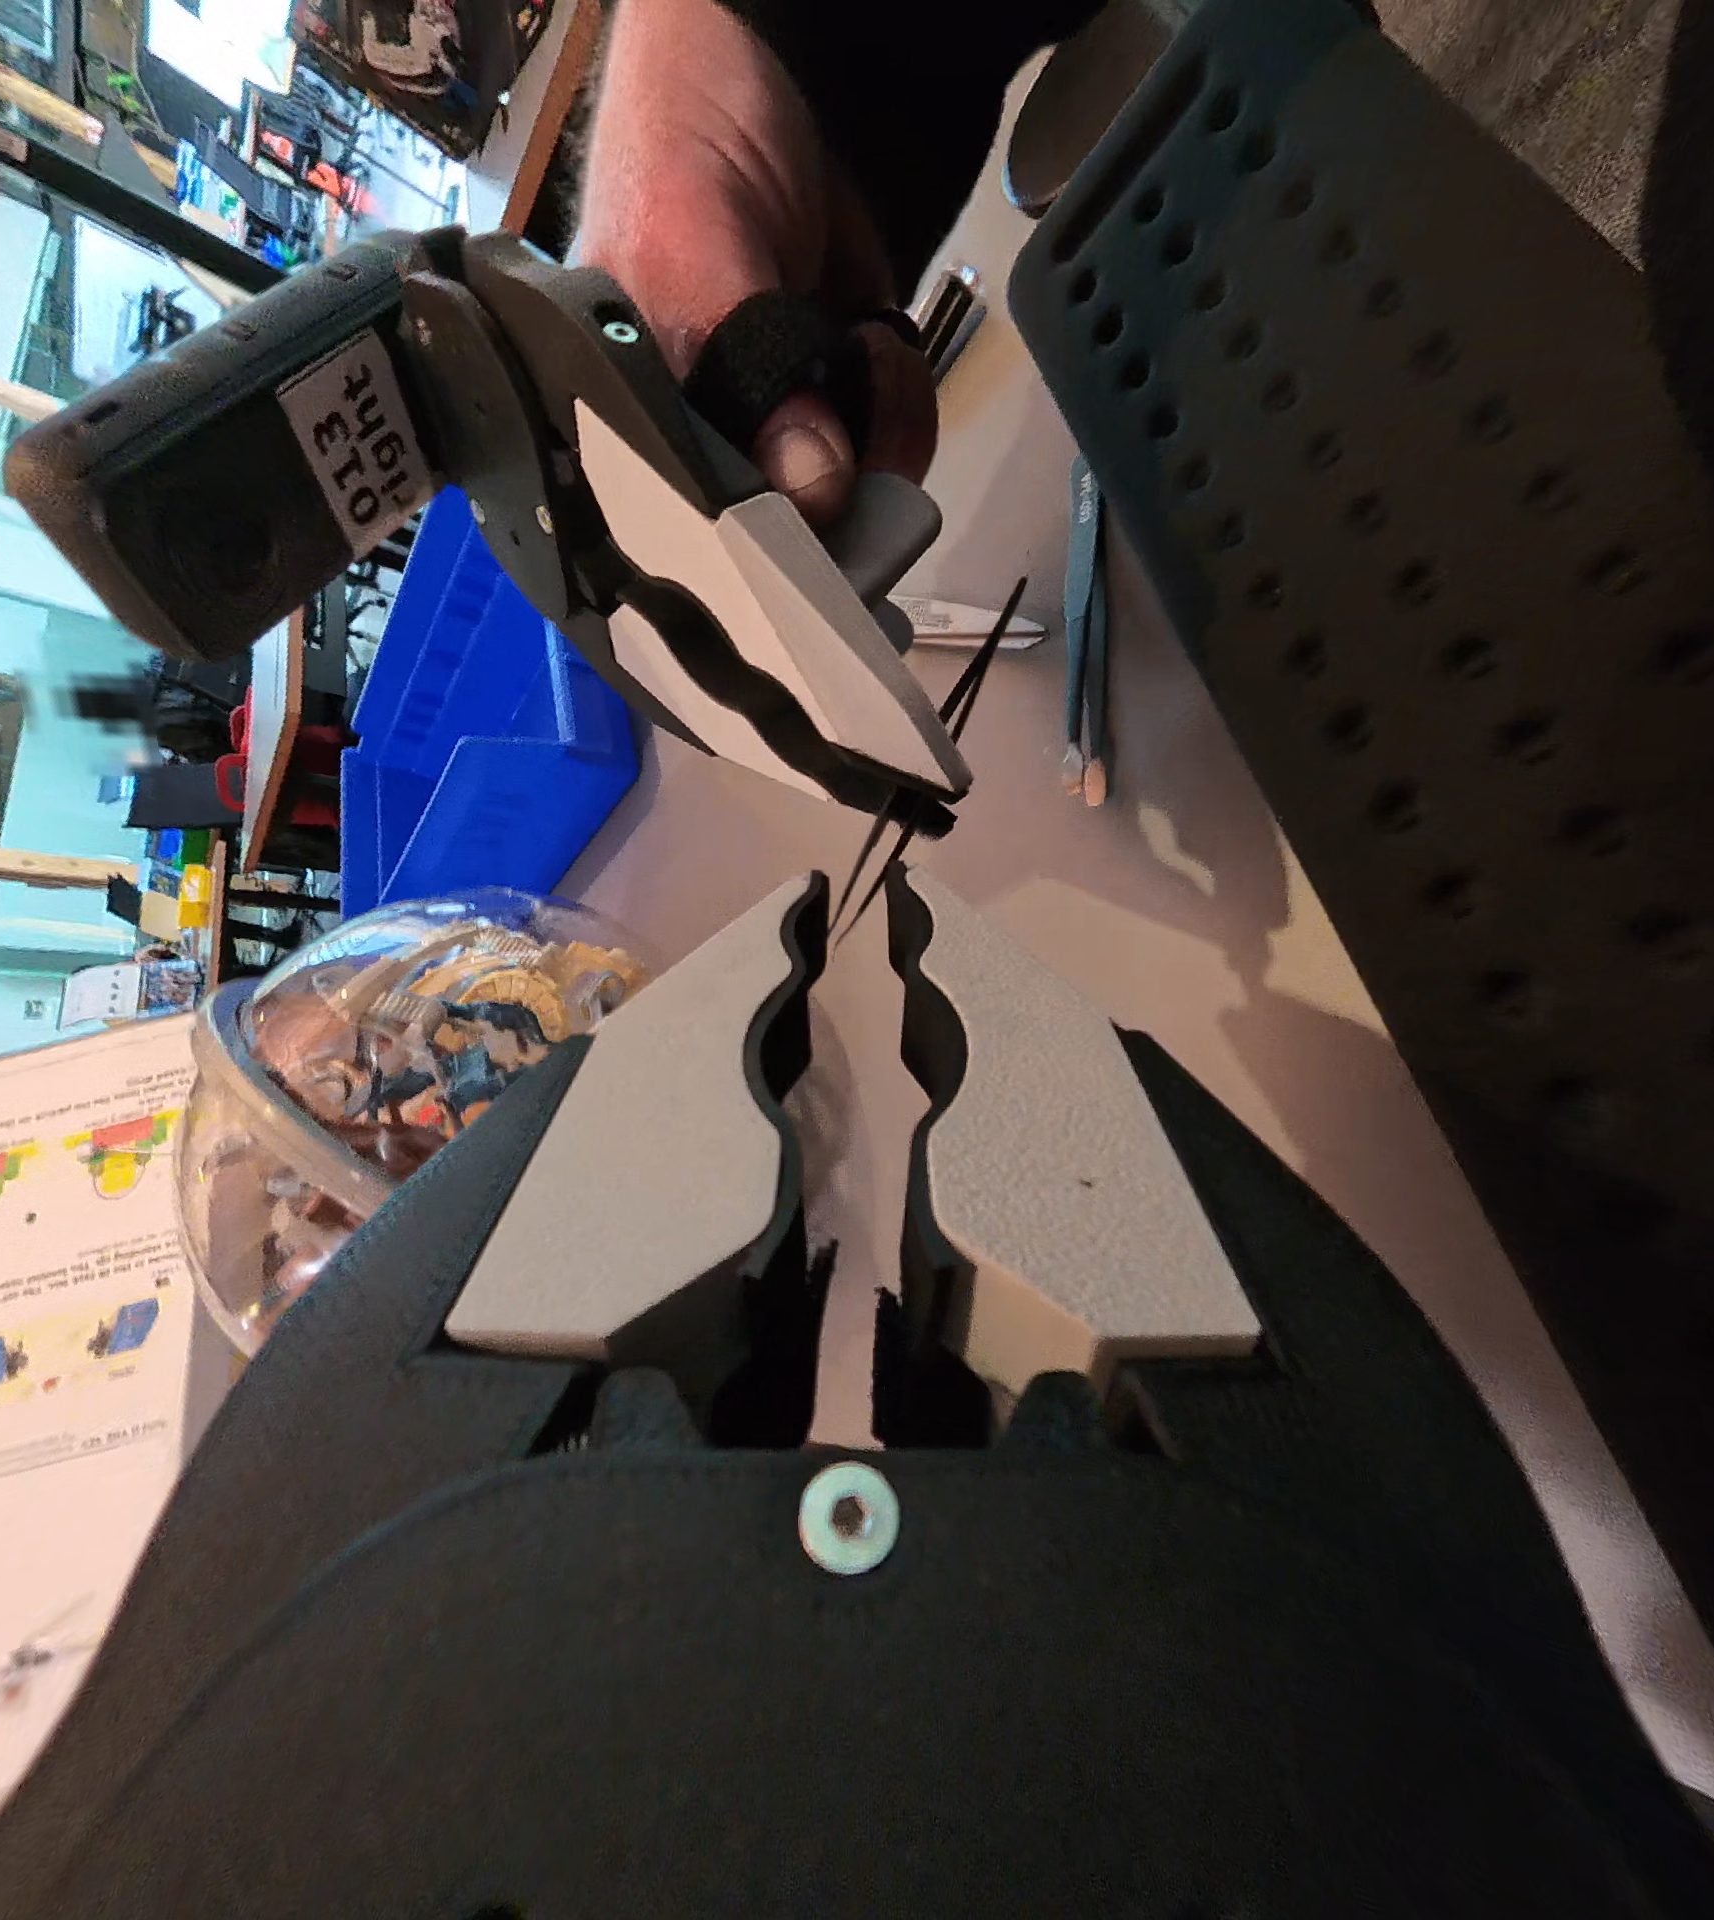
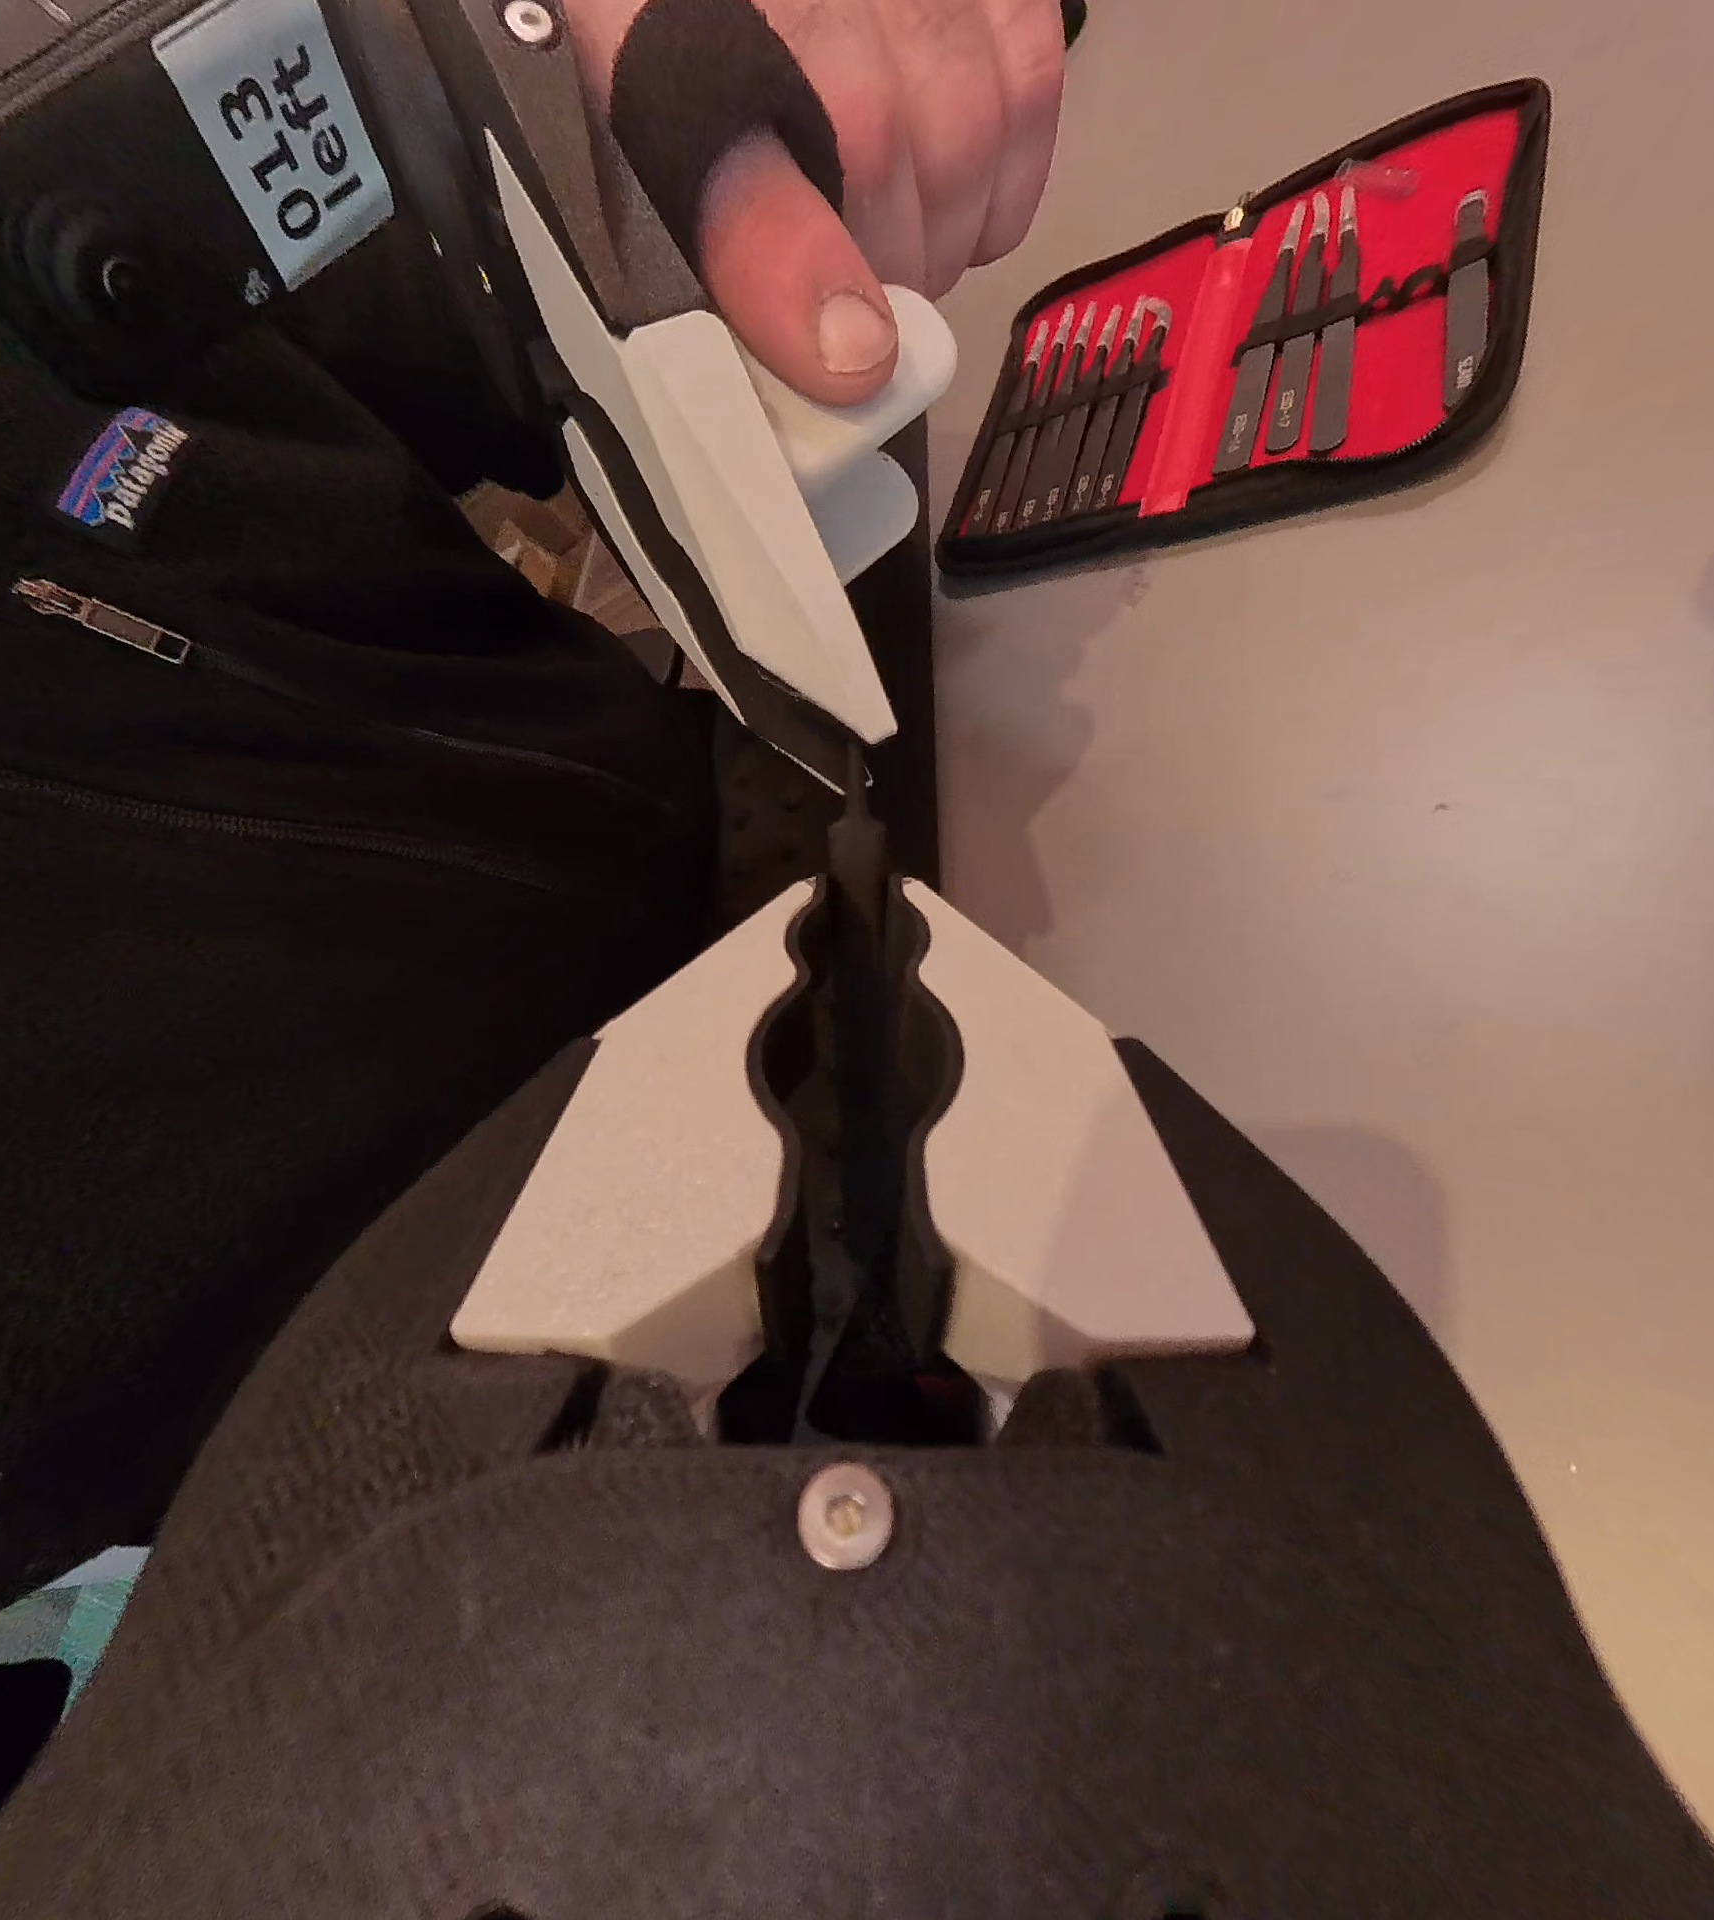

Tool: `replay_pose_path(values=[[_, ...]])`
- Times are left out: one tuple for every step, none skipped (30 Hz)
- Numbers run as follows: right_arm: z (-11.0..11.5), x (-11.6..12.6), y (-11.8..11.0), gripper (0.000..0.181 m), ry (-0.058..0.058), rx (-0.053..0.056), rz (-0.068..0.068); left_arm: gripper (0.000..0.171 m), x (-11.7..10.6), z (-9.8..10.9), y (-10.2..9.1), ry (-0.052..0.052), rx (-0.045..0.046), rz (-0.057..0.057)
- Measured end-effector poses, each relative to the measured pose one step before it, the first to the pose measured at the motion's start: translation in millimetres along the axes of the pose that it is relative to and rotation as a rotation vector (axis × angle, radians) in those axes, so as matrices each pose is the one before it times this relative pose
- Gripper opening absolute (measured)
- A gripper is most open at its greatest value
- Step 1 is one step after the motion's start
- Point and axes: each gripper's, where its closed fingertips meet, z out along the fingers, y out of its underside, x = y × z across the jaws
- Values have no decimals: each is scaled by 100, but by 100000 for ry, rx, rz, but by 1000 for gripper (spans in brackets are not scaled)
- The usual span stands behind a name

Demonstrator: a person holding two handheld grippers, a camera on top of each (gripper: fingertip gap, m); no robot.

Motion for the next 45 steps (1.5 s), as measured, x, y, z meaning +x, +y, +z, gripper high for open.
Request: replay_pose_path(values=[[-27,156,-321,6,-272,1178,-104,5,-38,-129,318,182,-403,-3448],[-49,181,-339,6,419,1149,-339,3,14,-166,278,504,30,-3282],[-77,157,-455,7,455,1730,-129,1,-78,-177,250,-367,397,-3153],[-60,99,-466,7,543,1793,-292,0,-33,-153,285,400,85,-4626],[42,153,-337,7,1770,747,-1648,0,-111,-170,173,604,641,-6082],[111,163,-281,8,2970,359,-3231,0,-292,-198,145,-489,1033,-5406],[111,25,-375,15,3059,819,-4247,0,-222,-164,250,339,441,-6111],[53,158,-387,22,5067,615,-5384,0,-178,-168,225,1179,607,-7124],[11,445,-211,20,8539,-1242,-7581,0,-275,-127,338,562,-215,-6724],[56,374,-8,25,9787,-3600,-10501,0,-20,-120,336,2001,-426,-6038],[84,309,-19,25,10132,-4578,-12333,0,106,-96,274,2851,-489,-6296],[126,265,-18,24,9548,-5301,-12228,0,-119,-86,245,971,-538,-5311],[188,172,-71,23,8226,-5451,-11196,0,39,-56,384,2098,-1552,-4748],[206,99,-311,23,7066,-3669,-9939,0,310,-62,323,3882,-1164,-4942],[227,-76,-427,22,5117,-2337,-8441,0,57,-156,-39,2326,1248,-6303],[292,-35,-280,22,4511,-2484,-7172,0,3,-196,24,2422,986,-6934],[285,79,-214,21,4724,-1992,-6678,0,265,-240,107,4012,803,-5930],[255,-100,-264,21,3107,-639,-6010,0,-82,-318,-20,1414,2167,-5209],[247,-175,-250,19,2018,-280,-4707,0,-69,-333,74,1596,1635,-5929],[215,-28,-252,19,2618,-254,-3748,0,4,-327,189,1762,901,-5090],[164,-106,-349,19,1929,189,-3198,0,-5,-315,139,1281,1221,-4500],[124,-159,-412,19,1173,266,-2436,0,-19,-301,80,1181,1355,-5244],[80,-102,-449,20,1304,482,-1700,0,134,-271,64,2481,1418,-5180],[108,-317,-429,20,-243,551,-1390,0,59,-300,-80,2238,2474,-5382],[179,-530,-263,21,-1794,-254,-713,0,-173,-291,-87,955,2597,-5804],[189,-243,-113,23,-96,-644,405,0,-41,-248,35,1686,1958,-4472],[126,74,-43,25,1904,-169,825,0,74,-242,45,1972,2054,-3620],[57,392,37,26,3905,-120,1147,0,-189,-247,84,93,1796,-3801],[76,417,62,24,3763,-314,1378,0,-19,-230,69,1374,1872,-3958],[145,118,2,26,1996,-438,363,0,285,-215,-71,3530,2780,-4816],[151,121,-107,27,2787,-54,-1590,0,22,-186,-118,1802,3036,-5136],[119,135,-211,25,3334,438,-2519,0,-52,-114,18,1279,2355,-4011],[108,59,-276,21,2755,791,-2246,0,51,-39,105,1977,2167,-4307],[55,81,-339,17,2586,1555,-2232,0,37,-65,46,1973,2859,-4682],[52,-33,-248,14,1634,1442,-2163,0,29,-108,52,1783,2758,-4374],[88,-150,-130,8,360,901,-1556,0,-15,-162,62,1274,2515,-3701],[51,-35,-171,6,844,1123,-1206,0,71,-190,23,1657,2638,-3278],[21,41,-213,6,866,1130,-1427,0,99,-169,55,1476,2575,-3494],[58,11,-170,6,-21,795,-1341,0,4,-165,61,533,2561,-2460],[98,42,-179,6,-109,934,-1060,0,100,-201,-24,947,2615,-1984],[126,140,-217,6,674,1246,-1289,0,182,-221,-67,1578,2431,-1691],[191,166,-118,6,1009,905,-1879,0,190,-220,-102,1726,2598,-1485],[178,99,-76,8,687,842,-2096,0,126,-196,-114,1331,2747,-1342],[164,-53,-98,13,-100,1039,-1575,0,159,-123,130,1376,1037,-658],[138,-288,-27,23,-1533,384,-1387,0,32,-136,244,444,217,203]])
